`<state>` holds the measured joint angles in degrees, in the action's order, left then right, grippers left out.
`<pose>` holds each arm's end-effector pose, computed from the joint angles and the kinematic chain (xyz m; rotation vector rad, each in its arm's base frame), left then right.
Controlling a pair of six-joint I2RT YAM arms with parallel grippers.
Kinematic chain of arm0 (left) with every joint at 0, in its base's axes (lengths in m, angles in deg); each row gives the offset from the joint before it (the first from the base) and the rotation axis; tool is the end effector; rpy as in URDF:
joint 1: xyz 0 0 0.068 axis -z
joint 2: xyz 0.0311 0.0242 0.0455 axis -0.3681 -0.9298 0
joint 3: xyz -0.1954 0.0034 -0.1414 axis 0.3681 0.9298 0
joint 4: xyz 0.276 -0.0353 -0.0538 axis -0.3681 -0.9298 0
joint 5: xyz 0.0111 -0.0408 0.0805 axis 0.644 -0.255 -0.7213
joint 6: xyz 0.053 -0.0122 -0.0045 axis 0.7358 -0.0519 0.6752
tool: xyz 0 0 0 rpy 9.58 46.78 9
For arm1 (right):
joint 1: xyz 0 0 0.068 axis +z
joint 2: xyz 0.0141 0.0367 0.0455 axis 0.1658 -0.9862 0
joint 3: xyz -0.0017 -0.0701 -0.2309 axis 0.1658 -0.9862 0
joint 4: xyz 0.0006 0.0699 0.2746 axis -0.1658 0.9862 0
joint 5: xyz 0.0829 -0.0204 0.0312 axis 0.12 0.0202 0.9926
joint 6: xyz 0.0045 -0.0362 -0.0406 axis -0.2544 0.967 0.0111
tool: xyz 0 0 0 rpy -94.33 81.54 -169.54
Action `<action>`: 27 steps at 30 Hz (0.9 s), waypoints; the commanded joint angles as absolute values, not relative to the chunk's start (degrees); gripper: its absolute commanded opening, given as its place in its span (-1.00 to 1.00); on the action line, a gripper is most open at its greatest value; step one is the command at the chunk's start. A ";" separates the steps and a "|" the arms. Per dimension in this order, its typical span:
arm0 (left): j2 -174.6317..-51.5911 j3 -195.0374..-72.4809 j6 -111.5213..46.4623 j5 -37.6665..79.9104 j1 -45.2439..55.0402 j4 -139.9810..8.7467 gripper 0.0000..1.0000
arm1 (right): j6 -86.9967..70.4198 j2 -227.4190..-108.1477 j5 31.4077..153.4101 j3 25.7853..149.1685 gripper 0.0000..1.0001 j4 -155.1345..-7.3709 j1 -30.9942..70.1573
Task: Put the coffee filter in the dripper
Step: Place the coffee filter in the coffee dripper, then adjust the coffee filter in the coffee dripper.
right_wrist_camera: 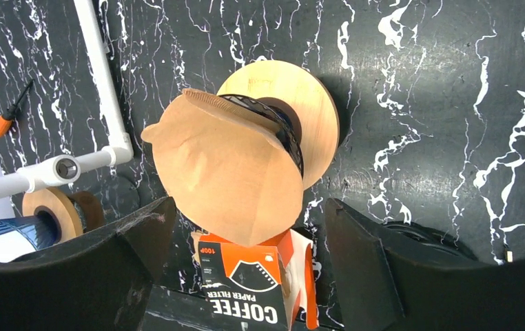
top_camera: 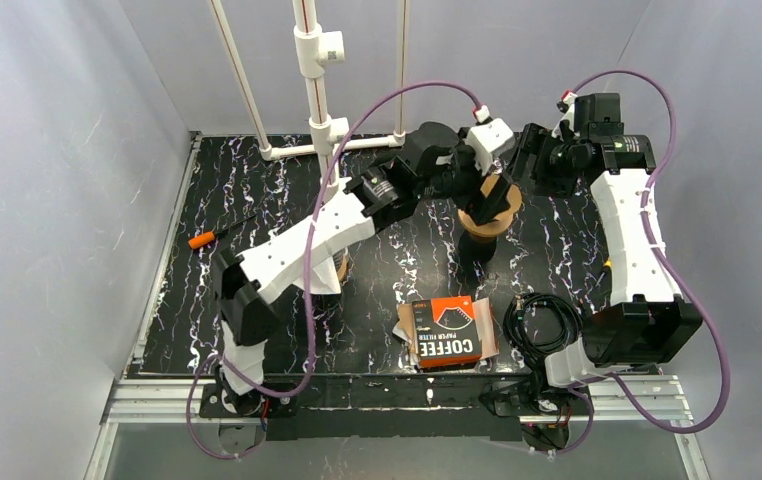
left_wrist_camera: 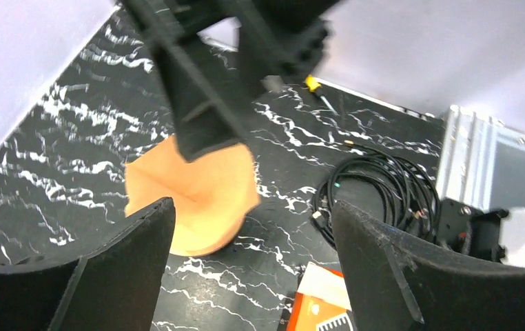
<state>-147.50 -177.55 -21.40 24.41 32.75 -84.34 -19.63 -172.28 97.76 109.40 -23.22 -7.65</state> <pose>0.2662 -0.3834 0.3996 0.9645 1.5579 -0.8634 0.3269 0.0191 0.3787 0.2318 2.3909 0.4352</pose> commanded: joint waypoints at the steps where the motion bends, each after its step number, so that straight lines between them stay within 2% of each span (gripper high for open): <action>1: -137.55 -172.24 -11.07 27.11 35.88 -81.42 0.64 | -17.83 -169.81 96.88 112.95 0.75 -20.94 -7.88; 8: -121.49 -155.48 -9.07 23.90 36.54 -81.09 0.65 | -17.48 -170.58 97.11 117.17 0.75 -19.75 -5.72; 13: -112.24 -149.00 -8.89 18.65 36.49 -86.68 0.67 | -17.22 -171.41 94.91 120.16 0.75 -19.67 -1.37; 20: -105.37 -146.21 -14.29 6.29 36.42 -96.54 0.68 | -16.75 -173.18 90.36 123.20 0.75 -21.17 8.47; 27: -103.84 -150.23 -27.93 -4.44 35.95 -110.30 0.67 | -15.89 -174.04 87.99 122.90 0.75 -23.86 16.79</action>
